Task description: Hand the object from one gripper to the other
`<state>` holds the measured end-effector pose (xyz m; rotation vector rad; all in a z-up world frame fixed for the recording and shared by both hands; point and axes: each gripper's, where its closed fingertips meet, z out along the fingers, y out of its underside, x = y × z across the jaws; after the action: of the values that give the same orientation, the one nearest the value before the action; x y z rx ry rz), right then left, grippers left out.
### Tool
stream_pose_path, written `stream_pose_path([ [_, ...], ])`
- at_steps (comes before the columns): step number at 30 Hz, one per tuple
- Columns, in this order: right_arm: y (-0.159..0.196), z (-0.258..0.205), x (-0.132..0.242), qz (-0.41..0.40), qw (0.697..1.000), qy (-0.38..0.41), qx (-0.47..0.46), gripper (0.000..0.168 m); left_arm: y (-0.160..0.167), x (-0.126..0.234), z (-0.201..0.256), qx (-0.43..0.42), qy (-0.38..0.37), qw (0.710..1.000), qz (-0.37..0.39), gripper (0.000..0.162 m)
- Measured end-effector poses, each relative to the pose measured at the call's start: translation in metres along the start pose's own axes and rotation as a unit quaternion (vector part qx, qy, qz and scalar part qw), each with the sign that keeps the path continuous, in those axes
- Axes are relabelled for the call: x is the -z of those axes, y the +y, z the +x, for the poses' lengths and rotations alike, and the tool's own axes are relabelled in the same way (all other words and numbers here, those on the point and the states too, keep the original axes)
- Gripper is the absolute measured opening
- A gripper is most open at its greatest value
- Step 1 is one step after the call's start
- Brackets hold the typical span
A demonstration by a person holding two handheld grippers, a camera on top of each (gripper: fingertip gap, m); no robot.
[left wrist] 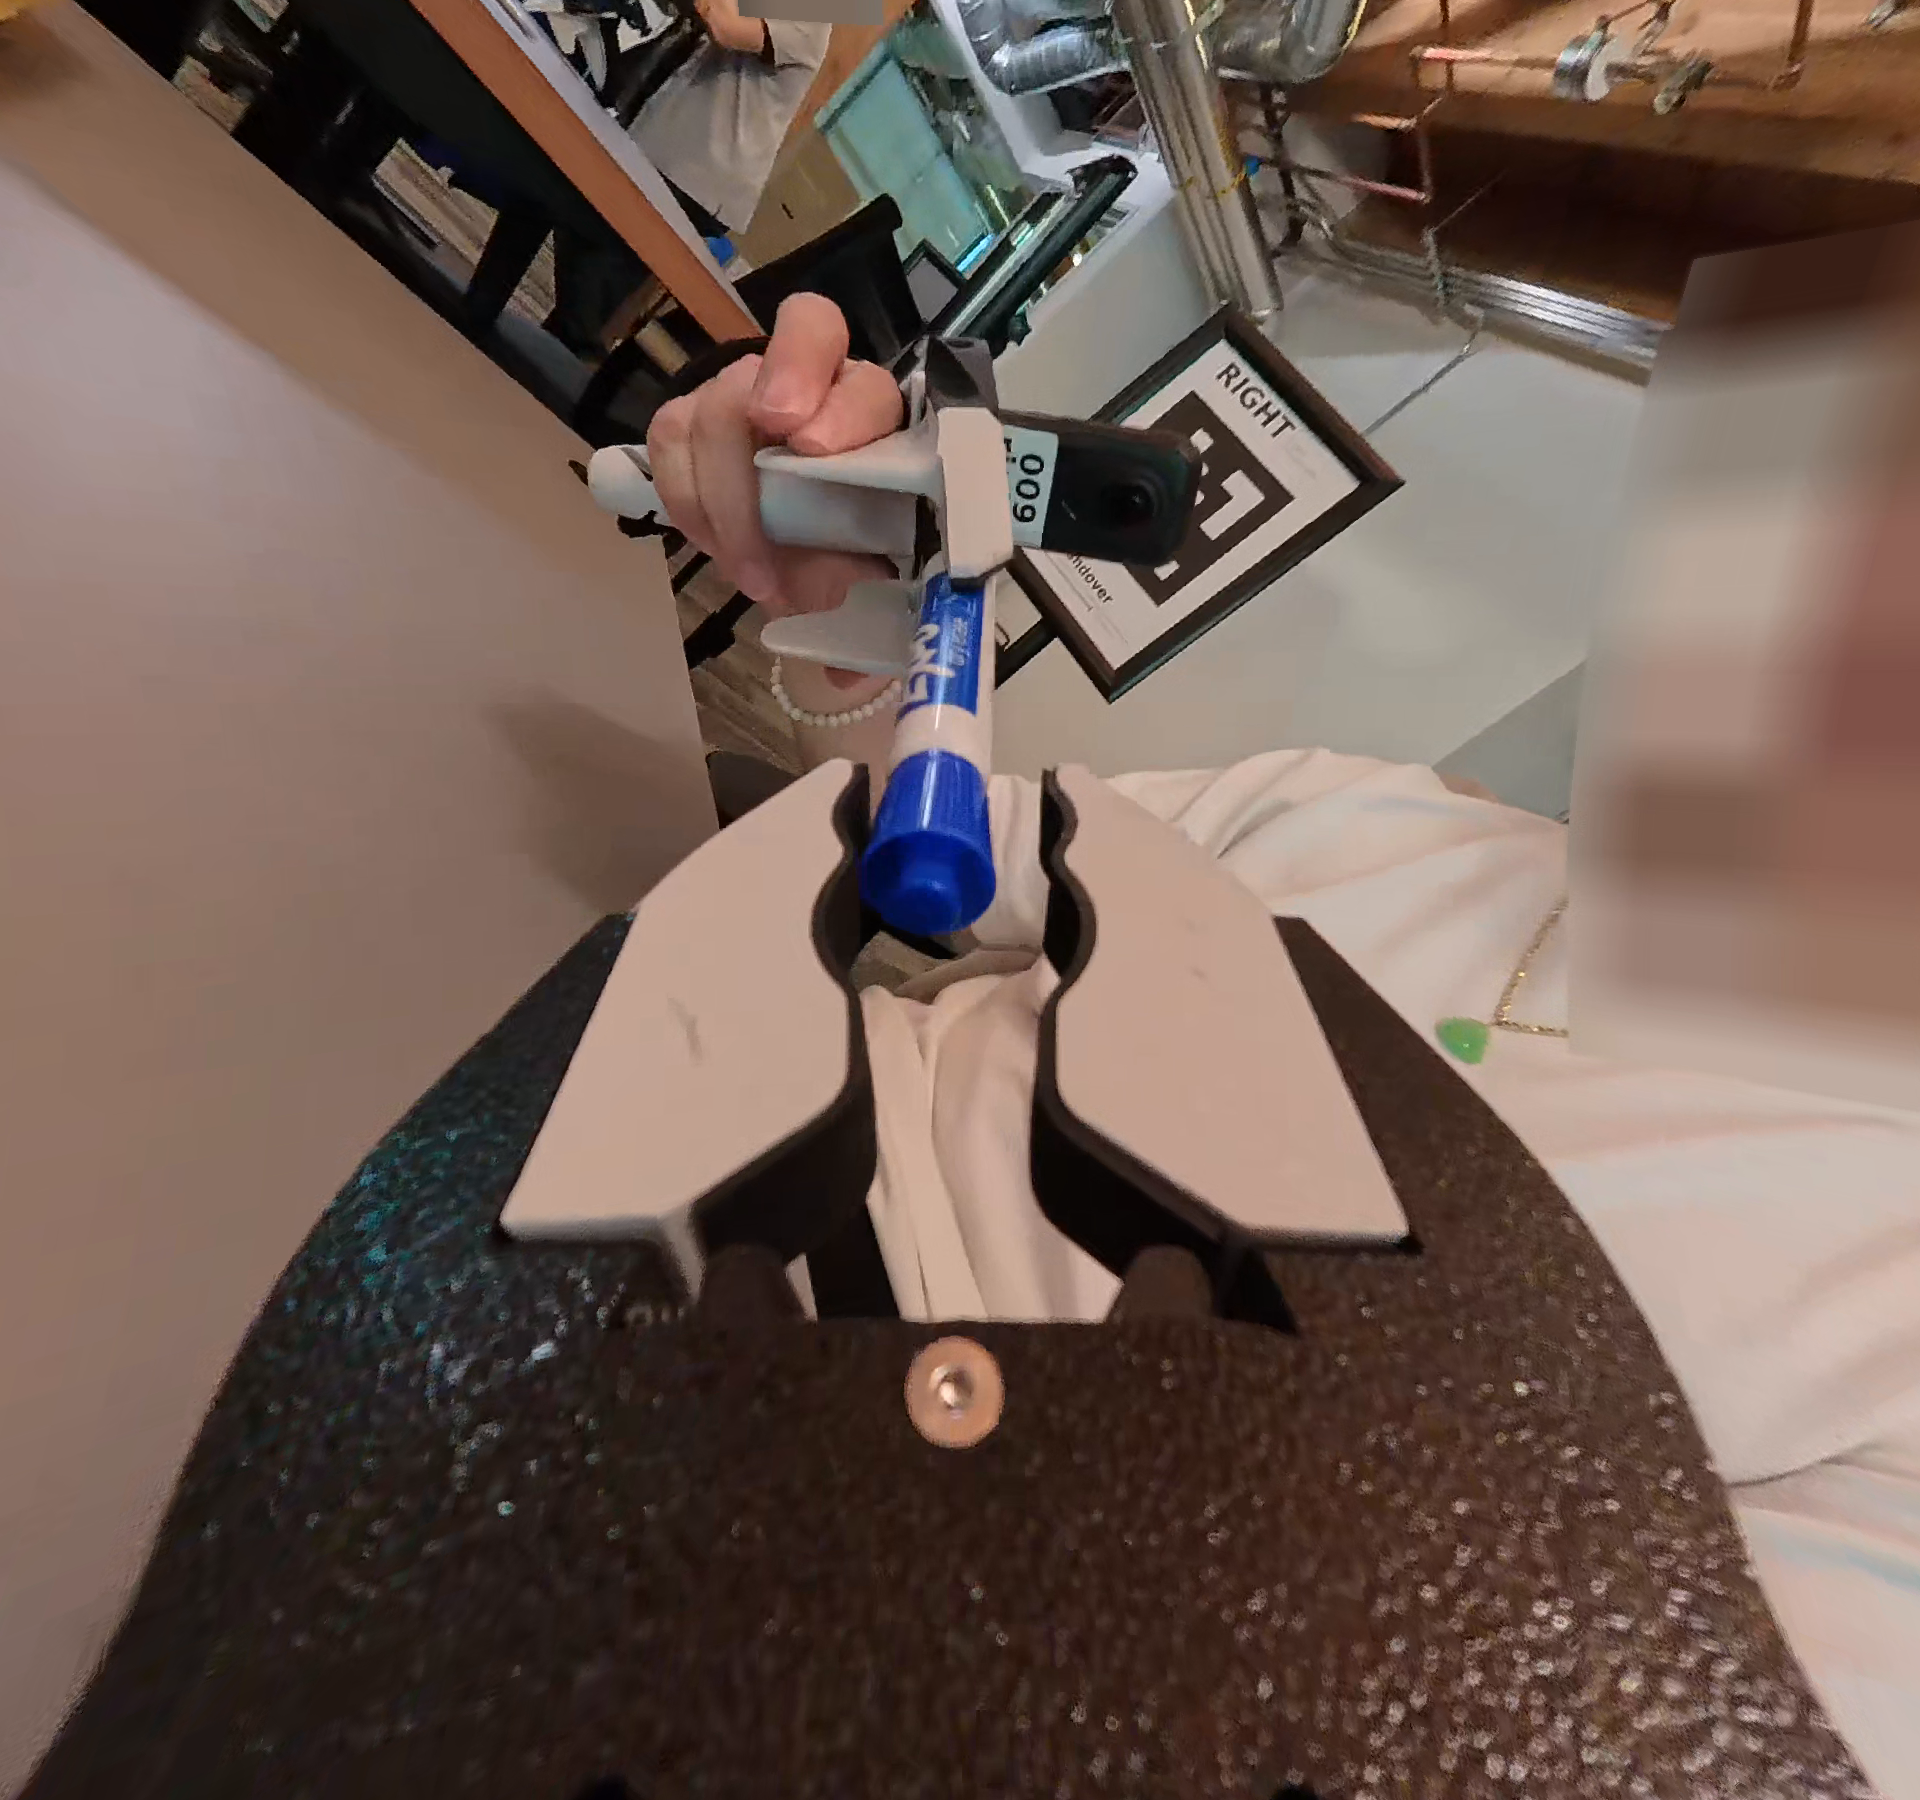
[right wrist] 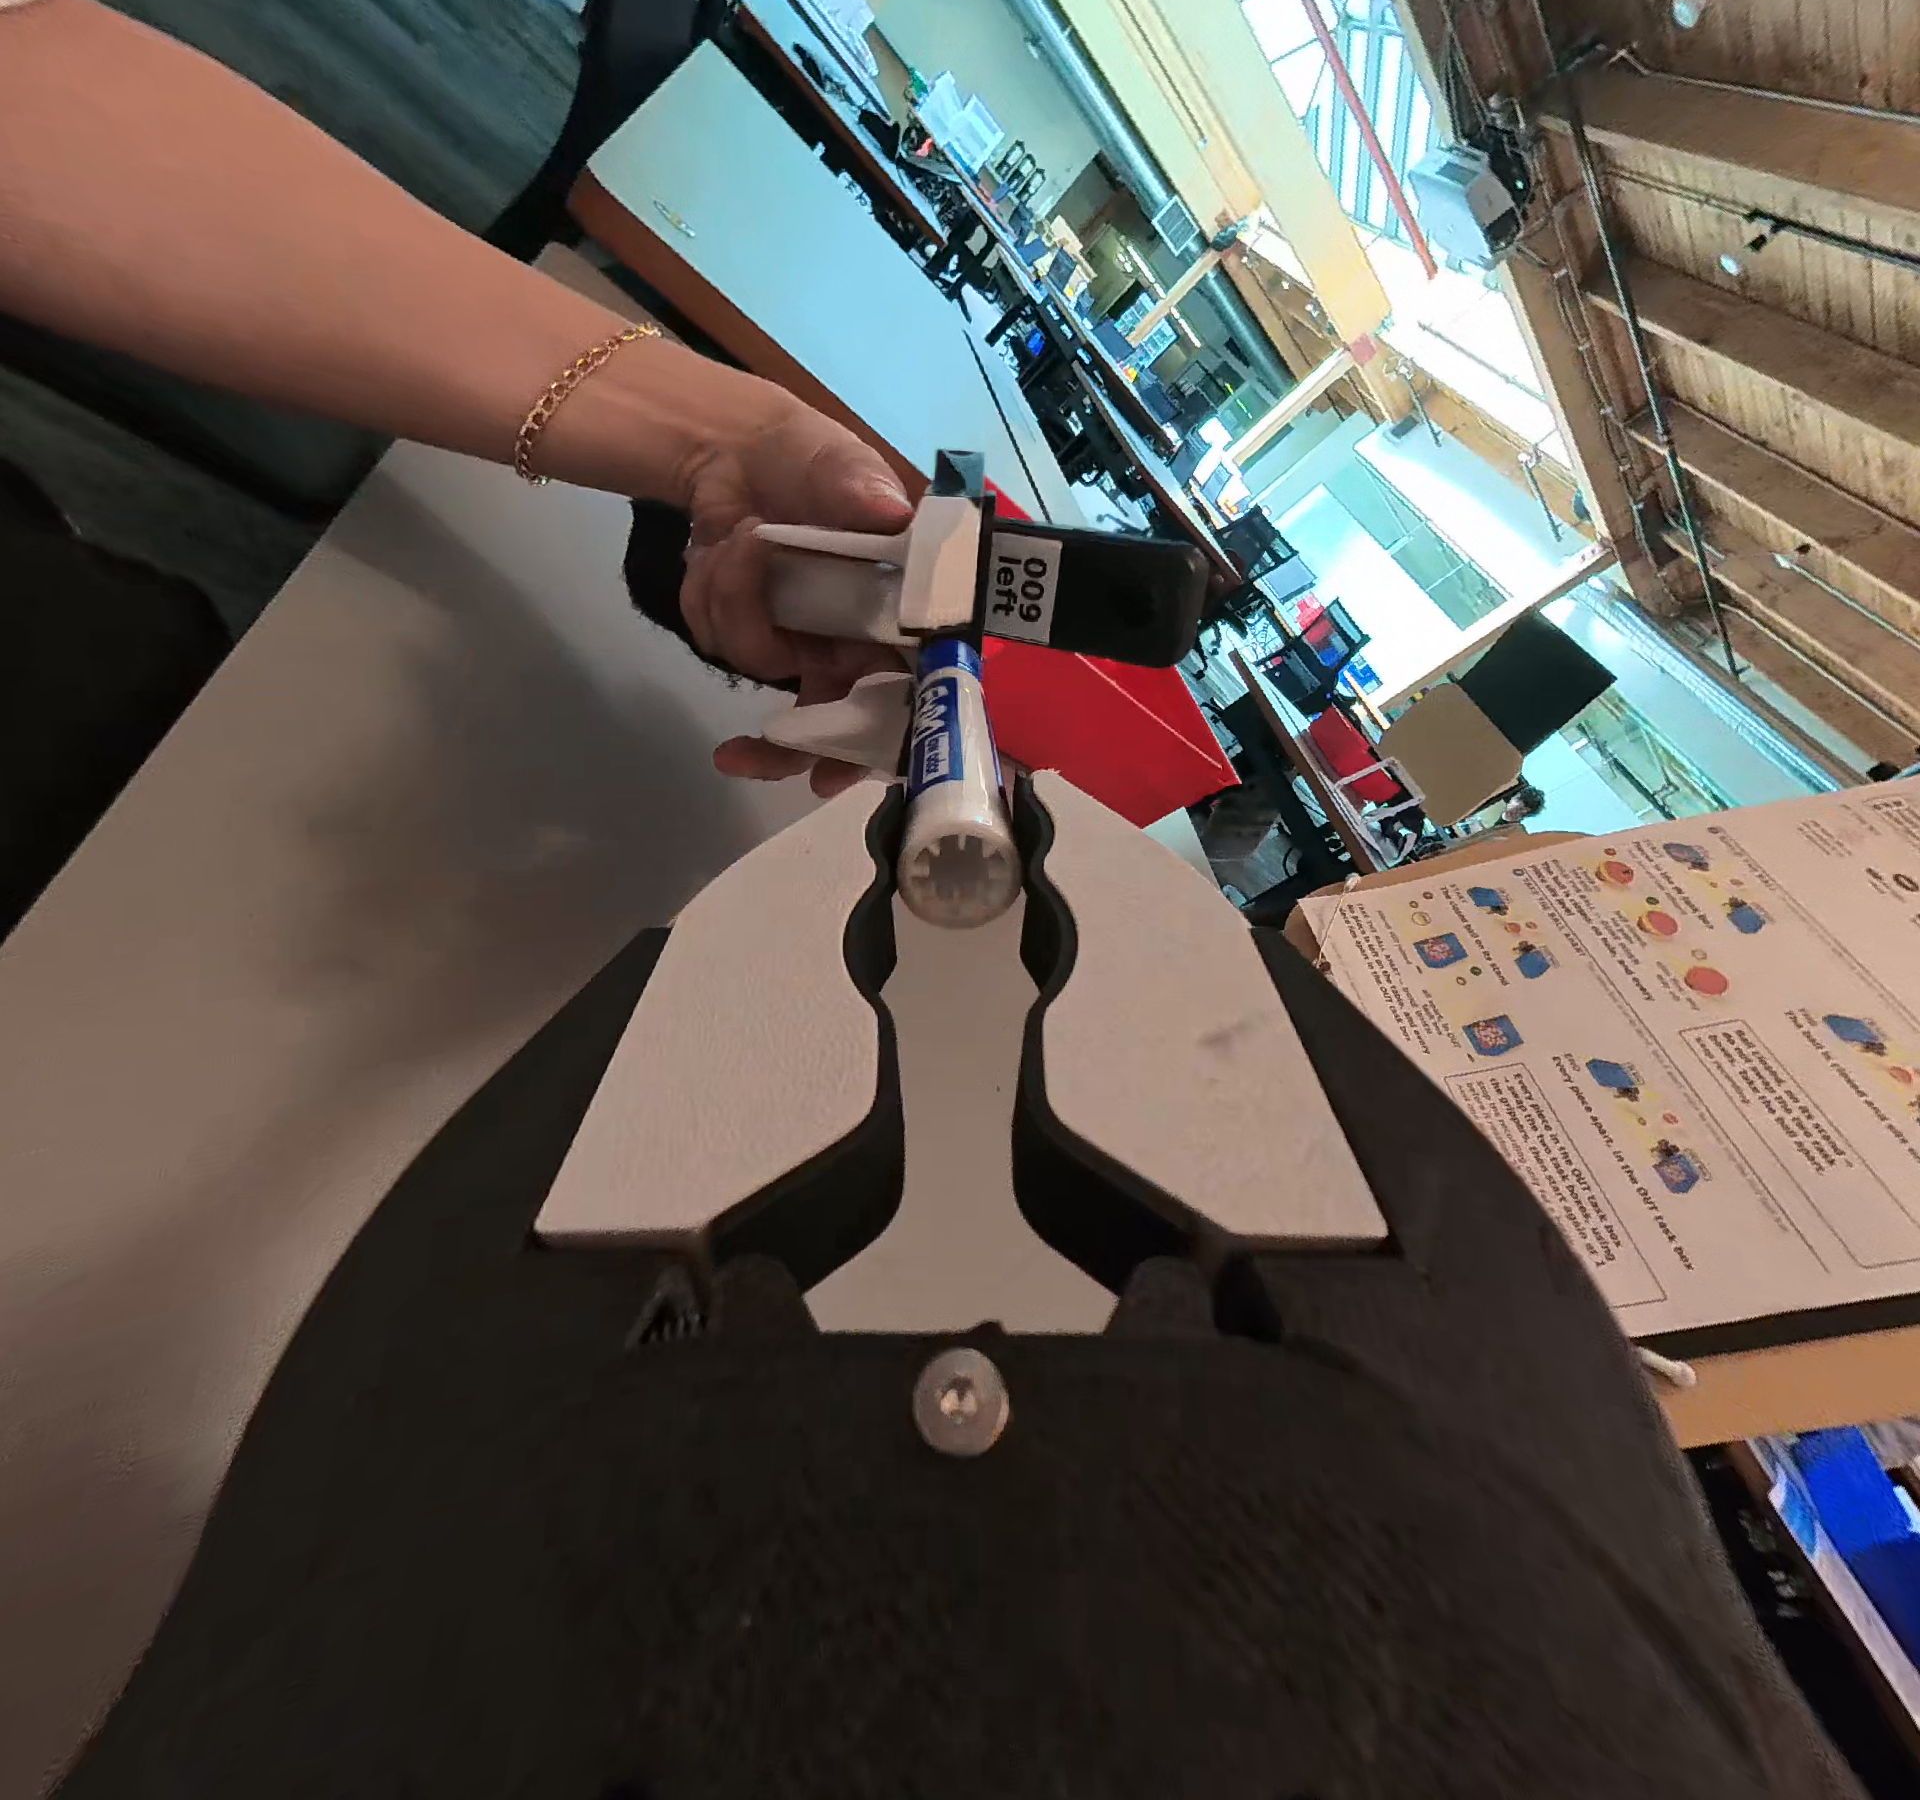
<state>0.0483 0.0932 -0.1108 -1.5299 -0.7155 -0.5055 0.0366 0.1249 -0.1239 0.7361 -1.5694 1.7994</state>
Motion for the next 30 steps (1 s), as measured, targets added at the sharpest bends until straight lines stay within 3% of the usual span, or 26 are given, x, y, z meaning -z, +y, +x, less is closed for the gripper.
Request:
stream_pose_path([
  [5, 0.009, -0.004, -0.002, -0.026, 0.999, -0.005, 0.025, 0.020, -0.001, 0.003, -0.011, 0.018, -0.016, 1.000, 0.010, 0.020],
  [10, 0.027, 0.001, -0.004, -0.060, 0.998, 0.016, -0.020, 0.020, -0.006, 0.006, -0.017, -0.040, -0.064, 0.997, 0.015, 0.018],
  [11, 0.028, 0.004, -0.004, -0.056, 0.997, 0.024, -0.057, 0.022, -0.009, 0.008, -0.019, -0.060, -0.078, 0.995, 0.018, 0.018],
  [14, 0.019, 0.021, -0.001, 0.009, 0.972, 0.033, -0.231, 0.054, -0.024, 0.018, -0.021, -0.159, -0.128, 0.978, 0.053, 0.018],
  [16, 0.015, 0.034, 0.003, 0.054, 0.931, 0.035, -0.359, 0.069, -0.036, 0.028, -0.019, -0.255, -0.180, 0.947, 0.074, 0.018],
  [18, 0.019, 0.041, 0.004, 0.074, 0.874, 0.026, -0.480, 0.071, -0.042, 0.033, -0.010, -0.390, -0.215, 0.892, 0.079, 0.018],
  [21, 0.039, 0.037, -0.001, 0.059, 0.748, 0.000, -0.661, 0.071, -0.045, 0.032, 0.004, -0.526, -0.238, 0.813, 0.073, 0.018],
  [24, 0.034, 0.035, -0.001, 0.121, 0.668, -0.058, -0.732, 0.059, -0.040, 0.027, 0.001, -0.611, -0.262, 0.746, 0.037, 0.018],
  [26, 0.036, 0.035, -0.001, 0.131, 0.652, -0.066, -0.744, 0.057, -0.035, 0.025, -0.007, -0.649, -0.281, 0.707, -0.001, 0.018],
  [30, 0.036, 0.025, -0.004, 0.108, 0.659, -0.086, -0.739, 0.052, -0.027, 0.013, -0.009, -0.684, -0.273, 0.675, -0.037, 0.018],
])
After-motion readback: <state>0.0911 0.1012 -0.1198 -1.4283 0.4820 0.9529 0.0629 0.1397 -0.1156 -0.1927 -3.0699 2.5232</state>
